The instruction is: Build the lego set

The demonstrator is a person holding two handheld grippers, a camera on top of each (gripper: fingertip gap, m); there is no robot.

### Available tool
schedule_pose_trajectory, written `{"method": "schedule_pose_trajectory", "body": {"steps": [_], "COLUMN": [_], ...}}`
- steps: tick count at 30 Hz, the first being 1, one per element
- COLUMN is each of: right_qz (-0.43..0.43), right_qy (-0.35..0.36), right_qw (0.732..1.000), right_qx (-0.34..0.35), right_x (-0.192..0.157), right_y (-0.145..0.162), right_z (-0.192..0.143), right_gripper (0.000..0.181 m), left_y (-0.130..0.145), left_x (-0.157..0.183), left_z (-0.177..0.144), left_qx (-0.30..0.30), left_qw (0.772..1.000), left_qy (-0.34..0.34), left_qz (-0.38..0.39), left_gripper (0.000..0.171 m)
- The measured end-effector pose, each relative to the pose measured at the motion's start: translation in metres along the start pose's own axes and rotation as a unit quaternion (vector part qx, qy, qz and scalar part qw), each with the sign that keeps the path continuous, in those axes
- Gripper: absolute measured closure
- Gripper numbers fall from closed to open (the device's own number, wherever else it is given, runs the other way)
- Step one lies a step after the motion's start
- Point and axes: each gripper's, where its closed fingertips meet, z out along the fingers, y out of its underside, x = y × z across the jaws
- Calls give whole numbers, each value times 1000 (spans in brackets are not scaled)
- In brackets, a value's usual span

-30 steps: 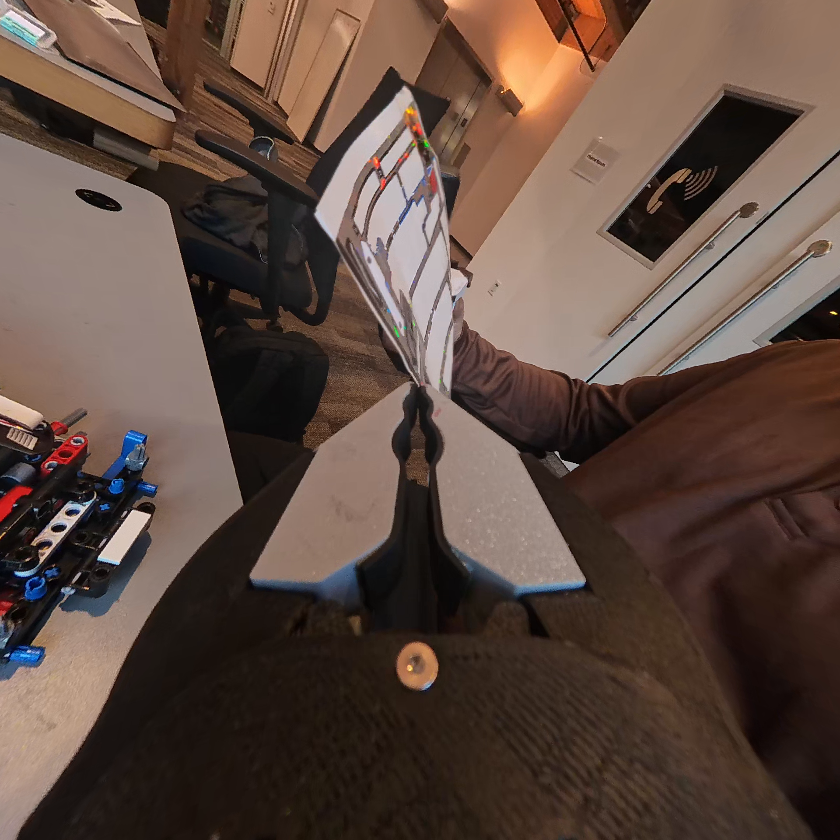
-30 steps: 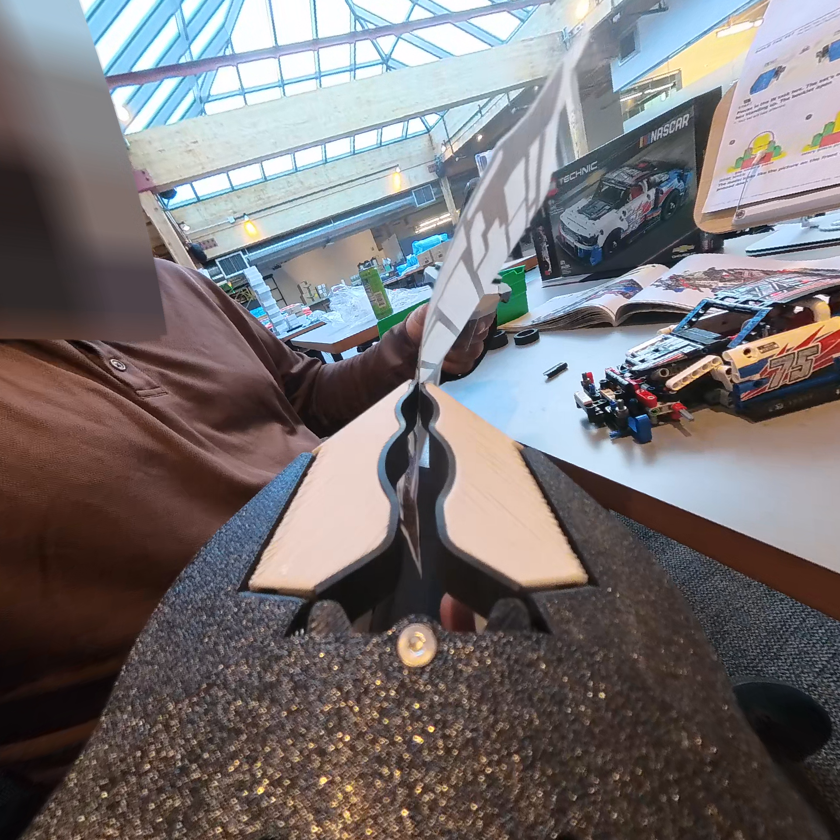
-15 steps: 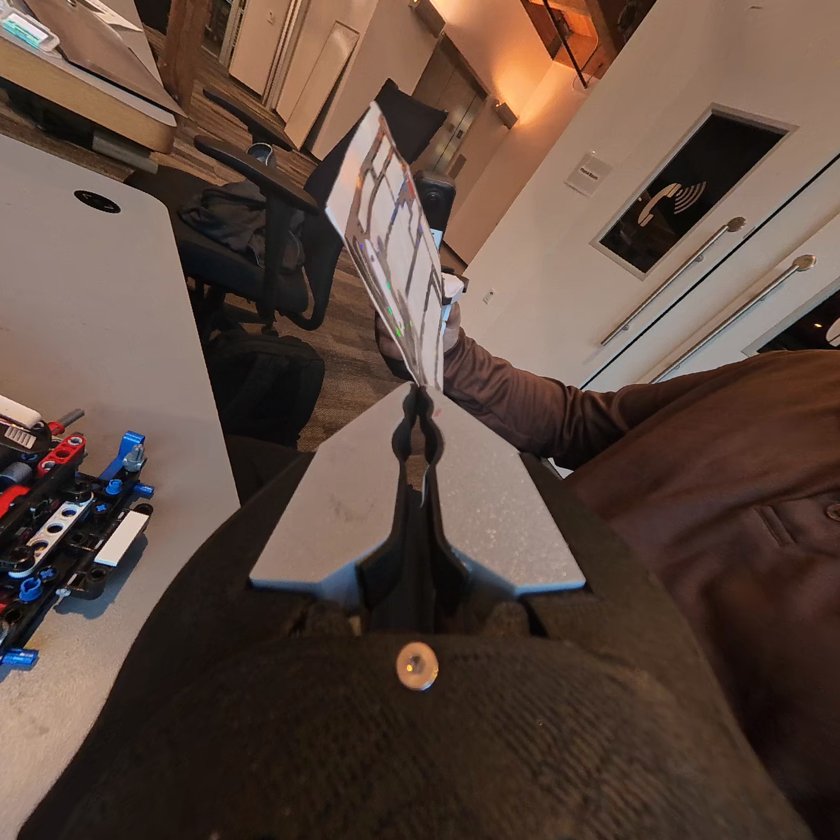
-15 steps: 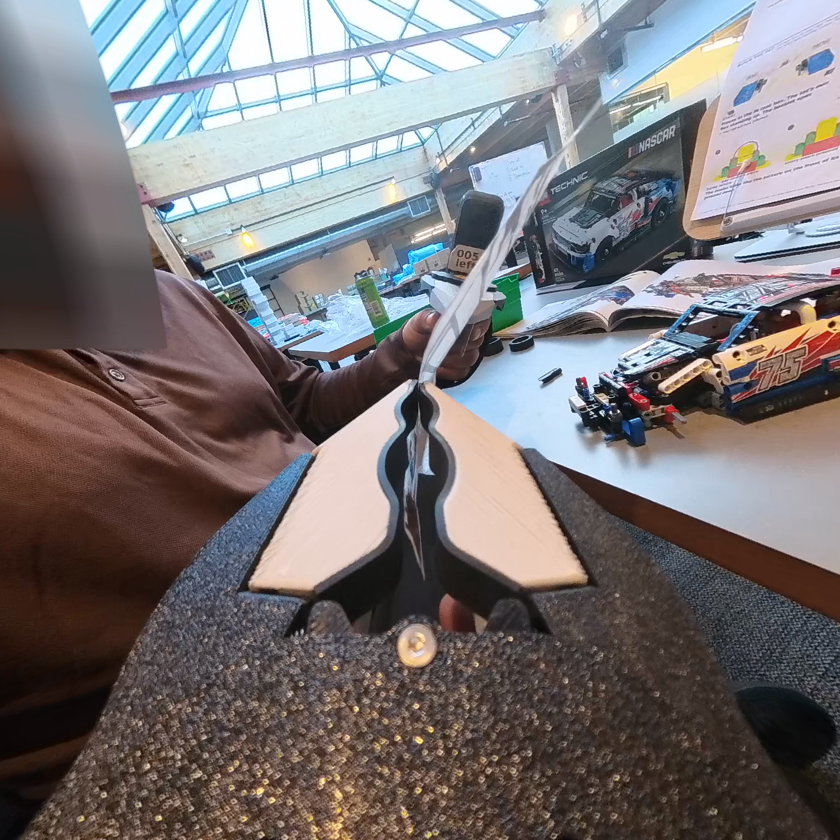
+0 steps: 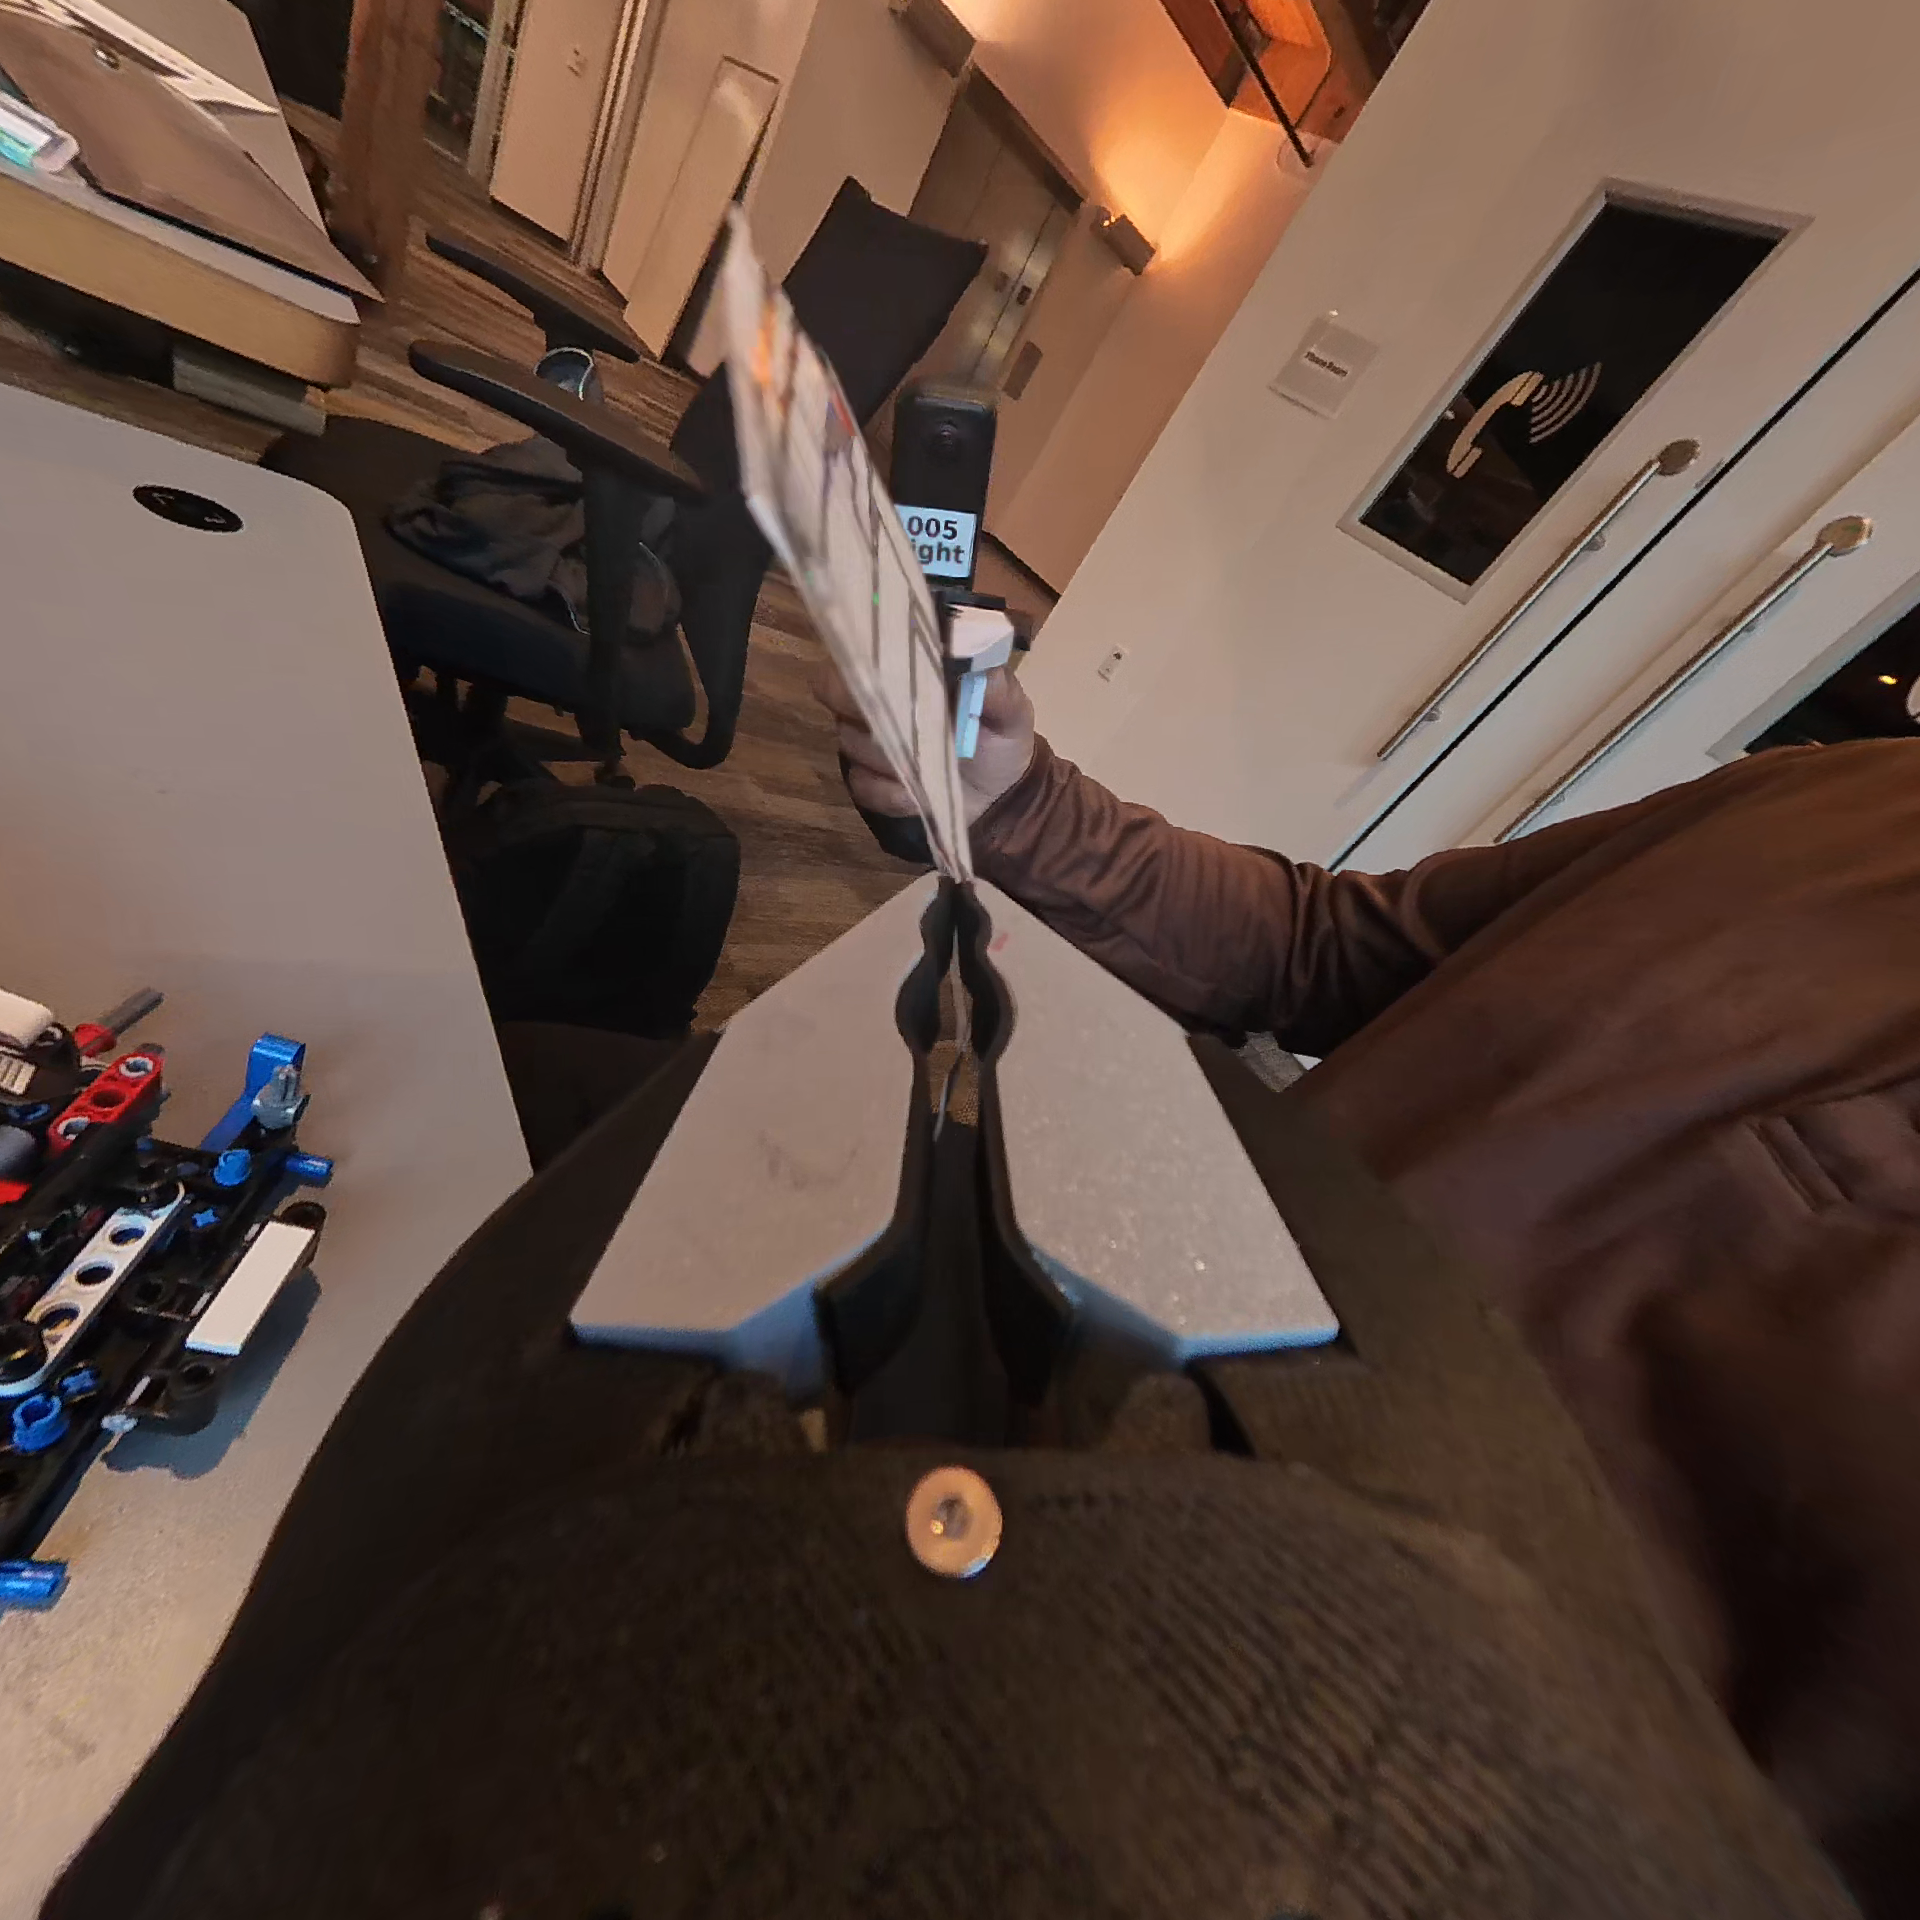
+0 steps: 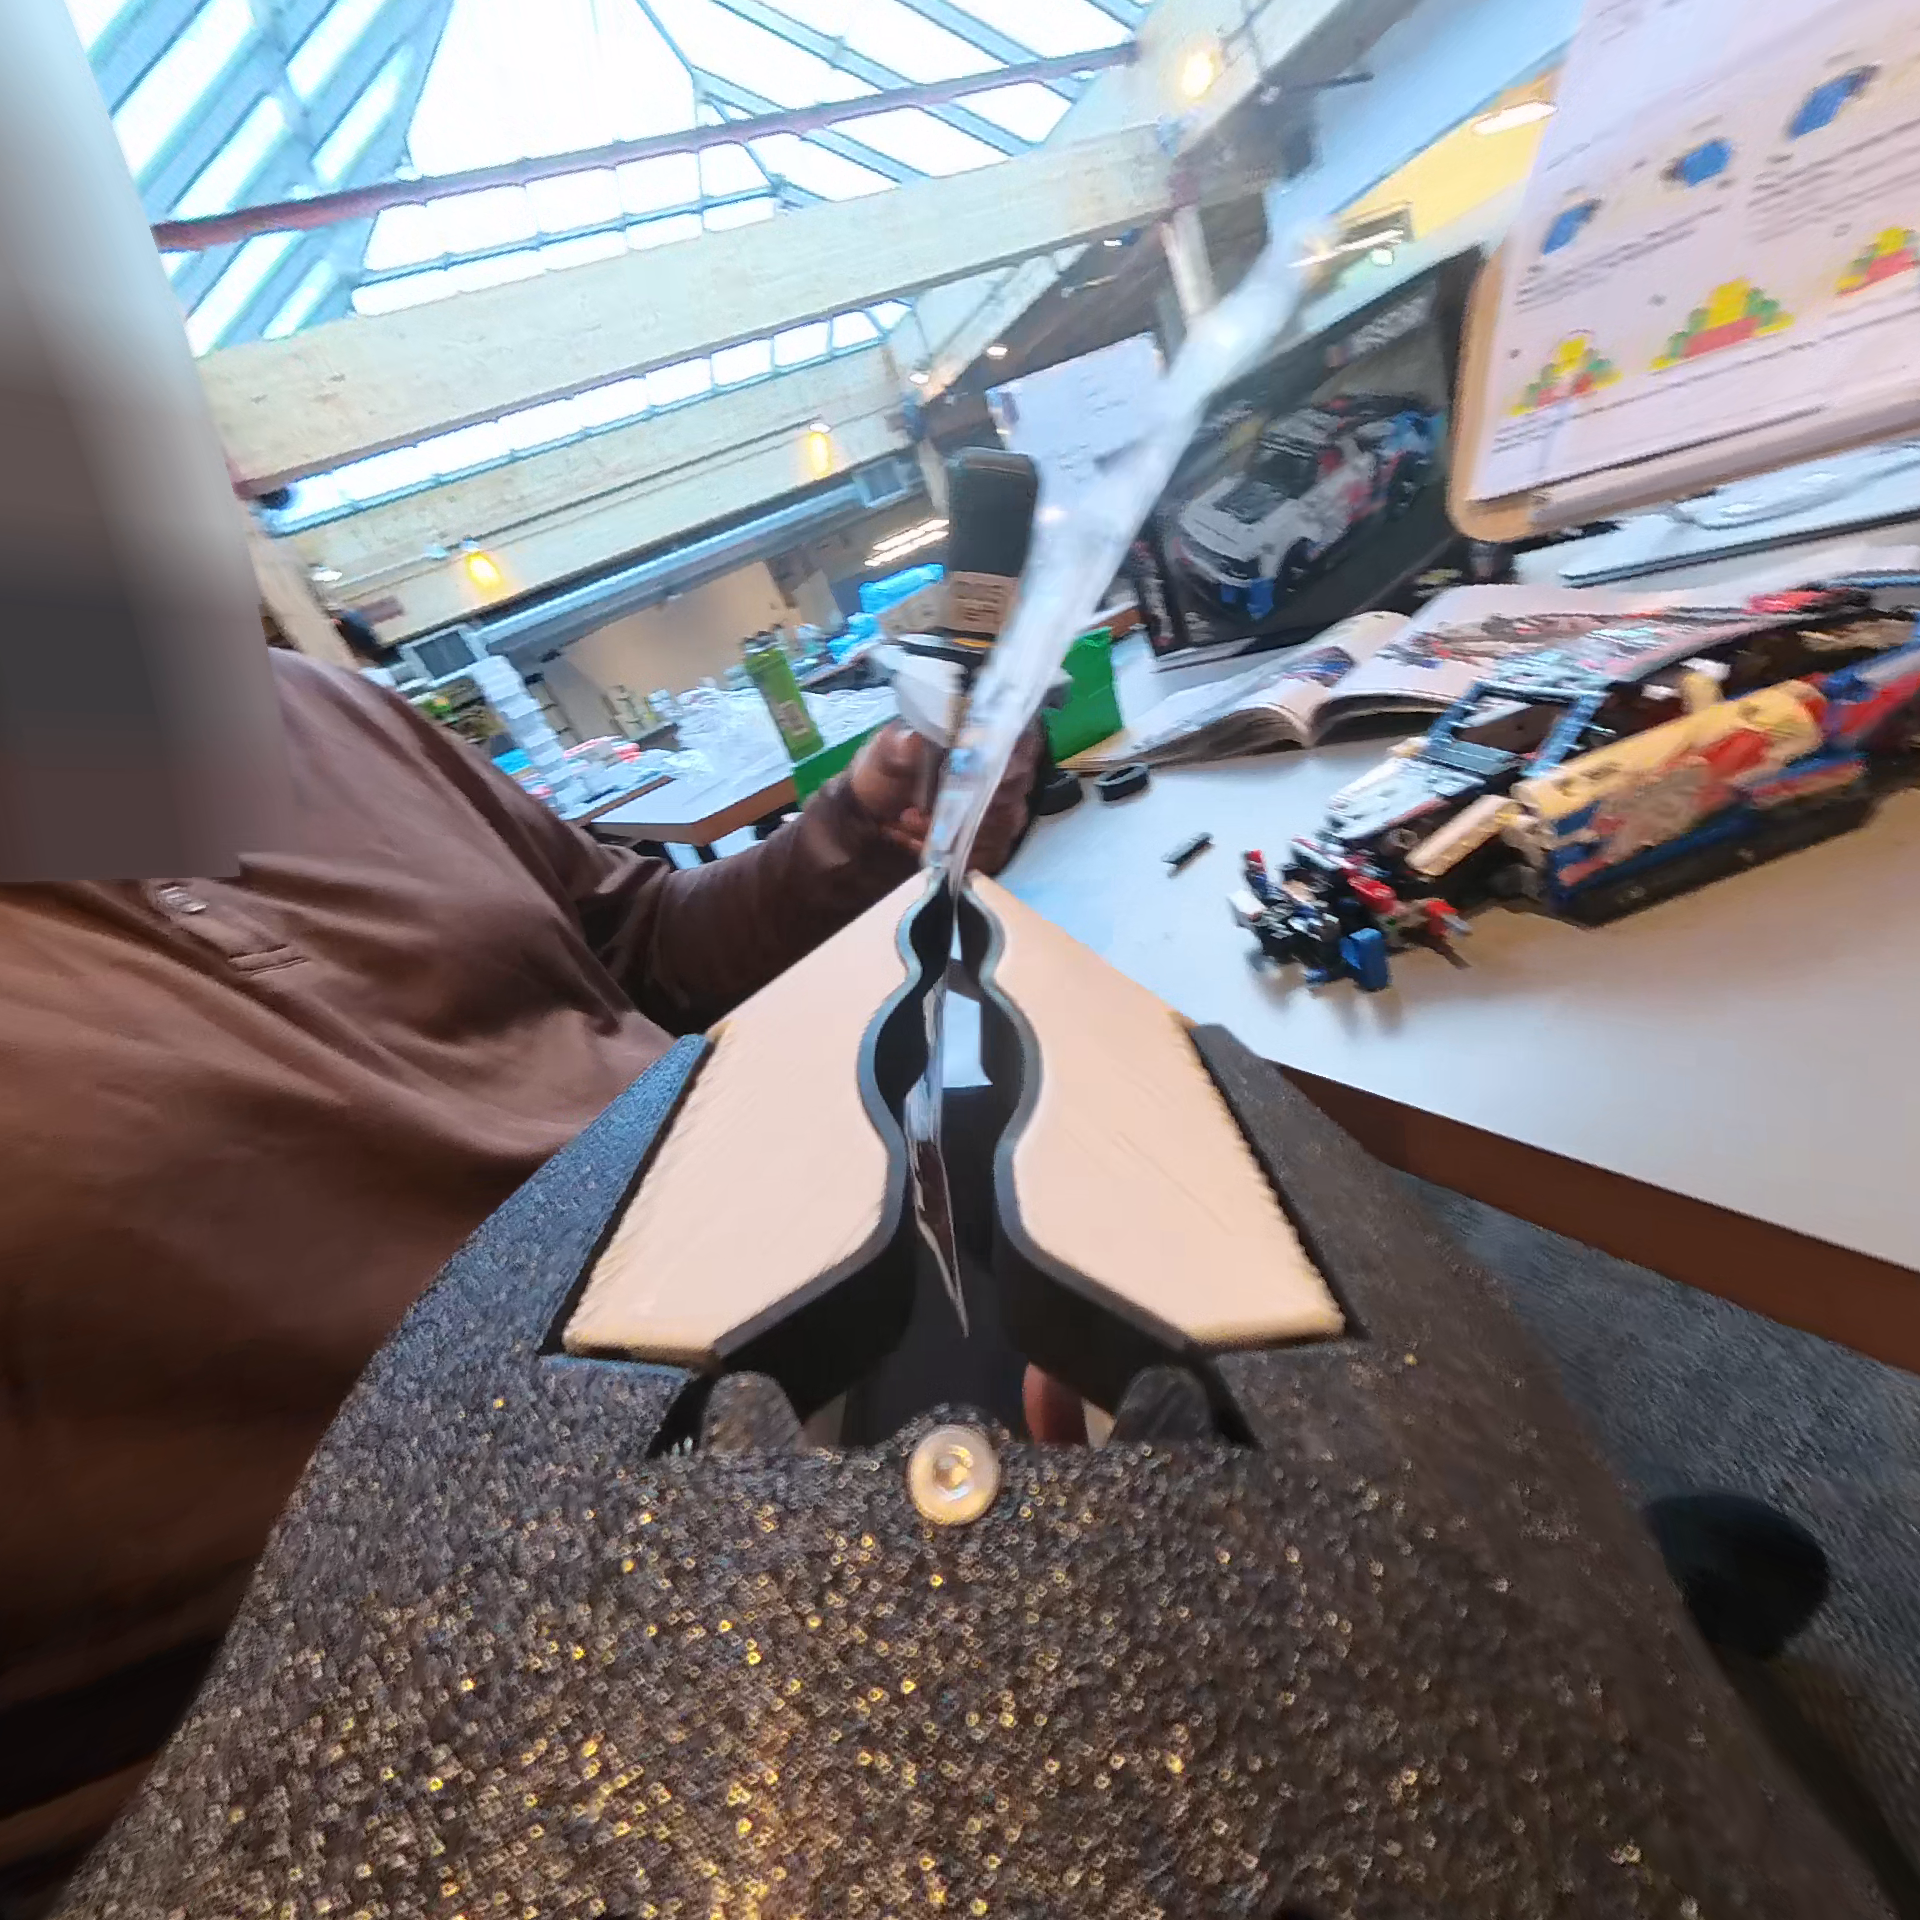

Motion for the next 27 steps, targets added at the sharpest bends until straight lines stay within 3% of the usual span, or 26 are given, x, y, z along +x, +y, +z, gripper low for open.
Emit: {"method": "schedule_pose_trajectory", "body": {"steps": [5, 7, 13, 16, 23, 26, 27], "right_qz": [6, -6, 48, 40, 29, 36, 38], "right_qy": [76, 56, 90, 67, 19, -5, -13], "right_qw": [997, 998, 982, 991, 999, 995, 994], "right_qx": [-29, -42, -158, -106, 42, 94, 105], "right_x": [25, 17, 44, 30, -4, -10, -12], "right_y": [8, 14, 71, 46, -25, -41, -43], "right_z": [-3, 1, 31, 33, 8, -1, -3], "right_gripper": [163, 181, 181, 181, 181, 181, 181], "left_y": [-3, -2, 26, 22, -15, -12, -7], "left_x": [6, 6, -22, -28, -16, -11, -11], "left_z": [-1, -1, 16, 7, -43, -37, -29], "left_qx": [3, 4, -11, -16, -6, 5, -3], "left_qw": [1000, 1000, 998, 997, 997, 999, 1000], "left_qy": [9, 11, 3, -27, -71, -40, -26], "left_qz": [10, 7, -69, -64, 33, 21, 6], "left_gripper": [171, 171, 171, 171, 171, 171, 164]}}
